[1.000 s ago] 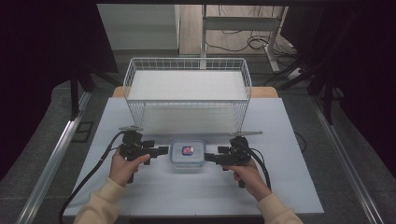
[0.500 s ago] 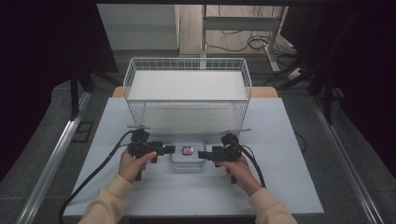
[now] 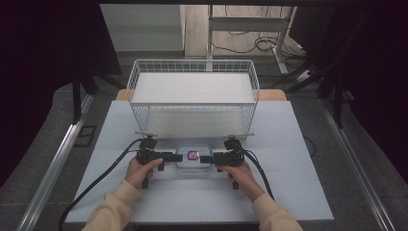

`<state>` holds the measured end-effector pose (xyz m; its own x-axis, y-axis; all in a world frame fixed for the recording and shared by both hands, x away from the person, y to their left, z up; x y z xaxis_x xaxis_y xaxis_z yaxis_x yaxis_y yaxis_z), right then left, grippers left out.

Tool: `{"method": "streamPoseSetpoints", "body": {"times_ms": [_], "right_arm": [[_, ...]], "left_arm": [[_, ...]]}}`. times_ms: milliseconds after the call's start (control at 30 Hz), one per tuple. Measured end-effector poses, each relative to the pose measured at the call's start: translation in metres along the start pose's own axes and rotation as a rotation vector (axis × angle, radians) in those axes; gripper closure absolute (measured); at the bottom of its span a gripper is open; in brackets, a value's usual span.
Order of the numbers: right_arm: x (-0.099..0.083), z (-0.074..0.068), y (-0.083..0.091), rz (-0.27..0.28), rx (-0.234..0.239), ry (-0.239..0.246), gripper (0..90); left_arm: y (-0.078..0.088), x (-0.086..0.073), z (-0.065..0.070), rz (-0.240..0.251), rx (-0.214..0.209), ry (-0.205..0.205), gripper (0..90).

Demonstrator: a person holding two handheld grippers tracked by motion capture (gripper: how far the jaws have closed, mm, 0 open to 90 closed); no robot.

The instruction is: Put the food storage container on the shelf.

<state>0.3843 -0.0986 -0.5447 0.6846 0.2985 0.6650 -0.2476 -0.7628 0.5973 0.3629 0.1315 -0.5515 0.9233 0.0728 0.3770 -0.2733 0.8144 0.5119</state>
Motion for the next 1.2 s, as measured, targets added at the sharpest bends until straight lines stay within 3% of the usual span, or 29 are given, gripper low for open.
{"method": "streamPoseSetpoints", "body": {"times_ms": [167,333,533,667,833,1200], "right_arm": [[-0.001,-0.001,-0.003,-0.004,0.005,-0.013,22.6],[-0.003,0.000,-0.003,-0.013,-0.001,-0.019,29.3],[-0.002,0.004,-0.001,-0.006,0.010,-0.065,38.7],[-0.002,0.006,0.002,0.009,0.032,-0.100,42.4],[-0.003,0.003,0.005,0.024,0.018,-0.107,45.7],[-0.003,-0.004,0.009,0.038,0.001,-0.078,47.3]], "left_arm": [[-0.002,0.000,-0.005,-0.004,-0.004,0.022,27.4],[-0.008,-0.002,-0.009,-0.026,-0.046,0.043,35.1],[-0.010,-0.004,-0.010,-0.023,-0.074,0.077,42.9],[-0.009,-0.005,-0.006,-0.003,-0.056,0.088,44.3],[-0.004,-0.008,-0.004,0.000,-0.045,0.062,47.3],[-0.001,-0.011,0.000,0.021,-0.037,0.060,50.3]]}}
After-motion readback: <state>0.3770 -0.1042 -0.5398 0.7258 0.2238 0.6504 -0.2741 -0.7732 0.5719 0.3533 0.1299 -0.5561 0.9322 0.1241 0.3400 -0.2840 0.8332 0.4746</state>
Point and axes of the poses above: each handheld gripper's, and its own axes: y roughly backward along the jaws, x roughly out of its top, z roughly to its right, the point moved 5 cm from there along -y, roughly forward along the jaws, and after that the axes turned 11 degrees about y, right-handed, at the moved point
